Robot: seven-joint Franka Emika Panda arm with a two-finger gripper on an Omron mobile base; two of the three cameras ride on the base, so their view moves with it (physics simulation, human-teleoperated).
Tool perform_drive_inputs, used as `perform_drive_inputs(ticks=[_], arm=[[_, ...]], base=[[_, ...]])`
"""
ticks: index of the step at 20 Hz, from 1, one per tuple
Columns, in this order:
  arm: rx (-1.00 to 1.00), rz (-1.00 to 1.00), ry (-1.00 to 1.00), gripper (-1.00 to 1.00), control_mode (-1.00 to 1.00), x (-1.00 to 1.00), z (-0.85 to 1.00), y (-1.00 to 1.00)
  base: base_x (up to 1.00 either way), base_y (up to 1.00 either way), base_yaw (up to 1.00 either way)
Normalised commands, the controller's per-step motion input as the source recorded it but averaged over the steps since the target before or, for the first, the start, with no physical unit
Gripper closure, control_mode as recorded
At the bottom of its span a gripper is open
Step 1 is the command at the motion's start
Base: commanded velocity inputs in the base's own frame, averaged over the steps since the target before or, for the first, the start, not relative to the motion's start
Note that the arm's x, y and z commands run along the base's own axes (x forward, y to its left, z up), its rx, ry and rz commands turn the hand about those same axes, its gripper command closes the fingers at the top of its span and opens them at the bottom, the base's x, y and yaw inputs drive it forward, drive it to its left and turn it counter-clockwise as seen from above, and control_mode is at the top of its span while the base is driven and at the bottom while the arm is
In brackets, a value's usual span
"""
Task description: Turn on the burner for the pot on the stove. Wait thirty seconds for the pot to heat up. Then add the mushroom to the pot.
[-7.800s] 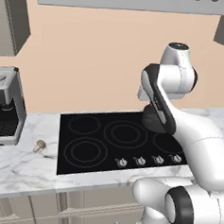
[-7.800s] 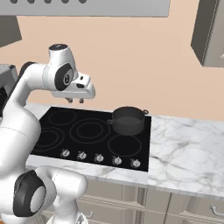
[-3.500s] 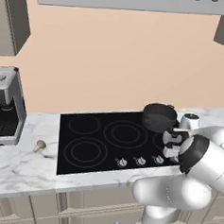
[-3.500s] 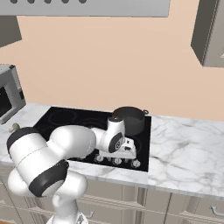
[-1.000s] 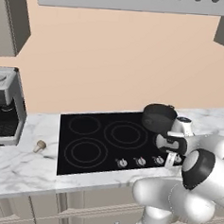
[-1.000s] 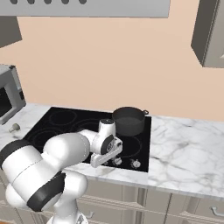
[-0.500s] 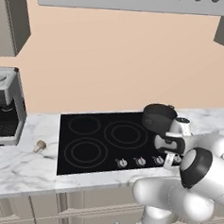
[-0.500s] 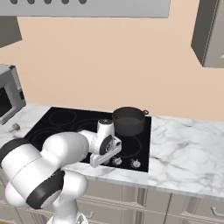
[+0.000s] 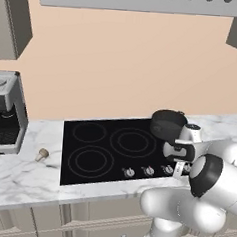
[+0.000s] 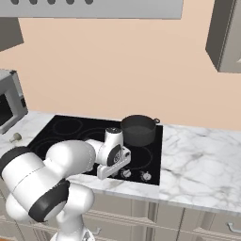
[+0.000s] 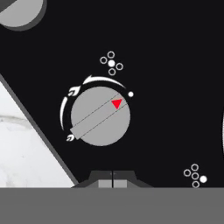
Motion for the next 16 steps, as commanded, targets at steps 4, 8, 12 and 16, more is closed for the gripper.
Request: perform_drive_inputs(ticks=[4,8,12,16], arm=[[0.0,0.0,0.0,1.0,-1.0,0.0,0.0,0.0],[0.0,0.0,0.0,1.0,-1.0,0.0,0.0,0.0],[0.0,0.0,0.0,1.0,-1.0,0.0,0.0,0.0],[0.0,0.0,0.0,1.0,-1.0,0.0,0.0,0.0]], base=[[0.0,0.0,0.0],[0.0,0.0,0.0],[0.0,0.0,0.0],[0.0,0.0,0.0]])
